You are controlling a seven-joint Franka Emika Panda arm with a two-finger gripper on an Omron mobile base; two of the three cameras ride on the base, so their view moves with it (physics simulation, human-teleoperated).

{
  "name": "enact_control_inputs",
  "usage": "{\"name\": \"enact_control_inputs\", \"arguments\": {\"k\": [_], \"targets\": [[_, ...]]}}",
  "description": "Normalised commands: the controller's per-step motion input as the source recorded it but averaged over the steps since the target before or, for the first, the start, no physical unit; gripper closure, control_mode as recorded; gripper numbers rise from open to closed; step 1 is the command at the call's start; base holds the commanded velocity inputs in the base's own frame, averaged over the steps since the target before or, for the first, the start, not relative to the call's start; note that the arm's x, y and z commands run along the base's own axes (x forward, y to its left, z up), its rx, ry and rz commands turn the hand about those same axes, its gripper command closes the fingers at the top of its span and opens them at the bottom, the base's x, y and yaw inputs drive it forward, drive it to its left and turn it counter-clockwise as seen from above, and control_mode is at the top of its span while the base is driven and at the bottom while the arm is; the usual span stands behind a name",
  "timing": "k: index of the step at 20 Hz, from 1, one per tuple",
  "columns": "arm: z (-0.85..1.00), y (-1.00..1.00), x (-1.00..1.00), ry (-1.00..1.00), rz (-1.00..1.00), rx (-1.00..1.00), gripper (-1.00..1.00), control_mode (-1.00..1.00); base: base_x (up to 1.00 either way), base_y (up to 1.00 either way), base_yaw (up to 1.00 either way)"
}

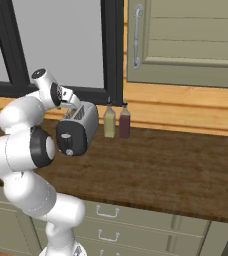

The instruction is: Start the toaster. Once the lever pops up, take the bread to the plate on the dining counter.

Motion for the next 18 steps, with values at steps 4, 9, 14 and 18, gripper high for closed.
{"name": "enact_control_inputs", "arguments": {"k": [4,9,14,18], "targets": [[-0.10,0.00,0.00,0.03,-0.01,0.00,-1.00,-1.00,0.00,0.00,0.00],[-0.12,0.00,0.05,0.02,-0.01,0.00,-1.00,-1.00,0.00,0.00,0.00],[-0.11,0.00,0.15,0.00,0.00,0.00,-1.00,-1.00,0.00,0.00,0.00],[-0.10,-0.01,0.32,0.01,0.00,0.00,-1.00,-1.00,0.00,0.00,0.00]]}}
